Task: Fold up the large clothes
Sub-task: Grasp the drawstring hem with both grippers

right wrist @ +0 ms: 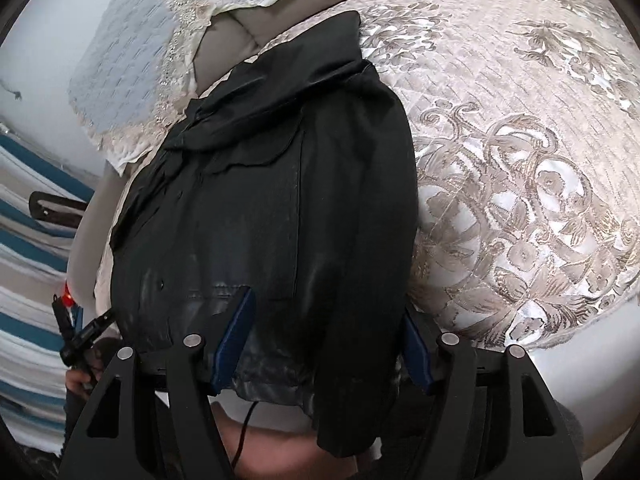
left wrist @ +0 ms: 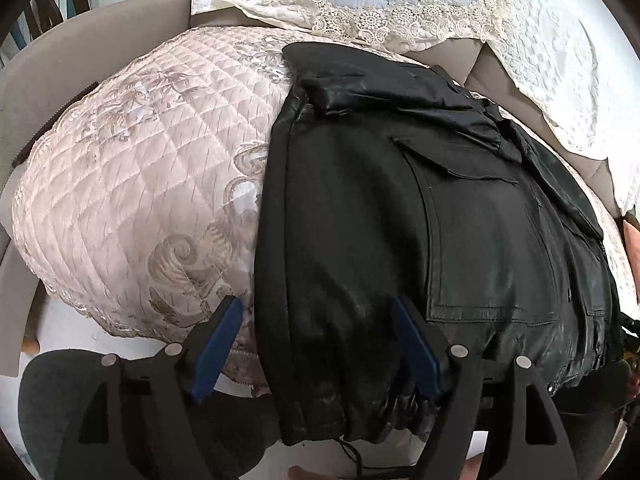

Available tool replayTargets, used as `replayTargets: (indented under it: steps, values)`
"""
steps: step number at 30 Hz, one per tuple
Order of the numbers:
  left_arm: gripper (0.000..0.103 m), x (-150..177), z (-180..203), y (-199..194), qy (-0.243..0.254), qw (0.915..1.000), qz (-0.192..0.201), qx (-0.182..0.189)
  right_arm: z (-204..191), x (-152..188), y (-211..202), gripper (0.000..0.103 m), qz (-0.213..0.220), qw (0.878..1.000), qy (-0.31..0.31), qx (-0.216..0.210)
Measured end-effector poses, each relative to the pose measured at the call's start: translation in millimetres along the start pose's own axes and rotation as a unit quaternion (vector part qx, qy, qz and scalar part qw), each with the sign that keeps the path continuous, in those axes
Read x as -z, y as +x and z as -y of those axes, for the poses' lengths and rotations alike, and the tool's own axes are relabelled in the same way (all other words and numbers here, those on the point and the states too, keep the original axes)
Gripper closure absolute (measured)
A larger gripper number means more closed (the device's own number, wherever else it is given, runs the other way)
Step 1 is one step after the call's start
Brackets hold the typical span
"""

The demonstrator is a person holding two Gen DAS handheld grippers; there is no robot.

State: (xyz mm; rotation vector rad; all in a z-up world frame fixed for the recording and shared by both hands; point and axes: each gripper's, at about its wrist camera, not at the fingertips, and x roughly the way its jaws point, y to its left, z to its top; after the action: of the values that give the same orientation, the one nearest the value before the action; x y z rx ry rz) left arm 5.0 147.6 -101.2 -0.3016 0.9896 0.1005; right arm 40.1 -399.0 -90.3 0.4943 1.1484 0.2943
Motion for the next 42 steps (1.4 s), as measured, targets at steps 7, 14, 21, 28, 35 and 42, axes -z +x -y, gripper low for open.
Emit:
replayTargets:
  steps: [7, 14, 21, 28, 35, 42]
  values:
    - [0.041, 2.0, 0.5, 0.7, 0.009, 0.9999, -0.005, -0.011, -3.9, -0.8, 10.4, 0.088, -0.032, 0.999, -0.01, 0.017]
    - [0.097, -7.4, -25.5, -25.0, -0.067, 0.9922, 0.006, 0.105, -22.0, -6.3, -7.5, 0.096, 0.001, 0.998, -0.022, -0.062]
    - [0.097, -54.2, -12.9, -66.6, -0.066, 0.9776, 0.074, 0.186, -36.9, -48.2, -38.4, 0.096, 0.078, 0.986, -0.006, -0.144]
    - [0.1, -137.7, 4.3, -52.0, -0.078, 0.9669, 0.109, 0.217, -40.7, -128.9, -21.6, 0.096, 0.108, 0.982, 0.01, -0.154]
    - [0.103, -226.1, -12.5, 20.4, -0.149, 0.9701, 0.096, 0.166, -10.3, -211.1, 43.9, 0.096, 0.082, 0.984, 0.09, -0.126]
    - [0.095, -228.9, -9.6, 25.0, -0.089, 0.9863, 0.067, 0.122, 10.7, -233.5, 96.3, 0.081, 0.038, 0.987, 0.132, -0.088]
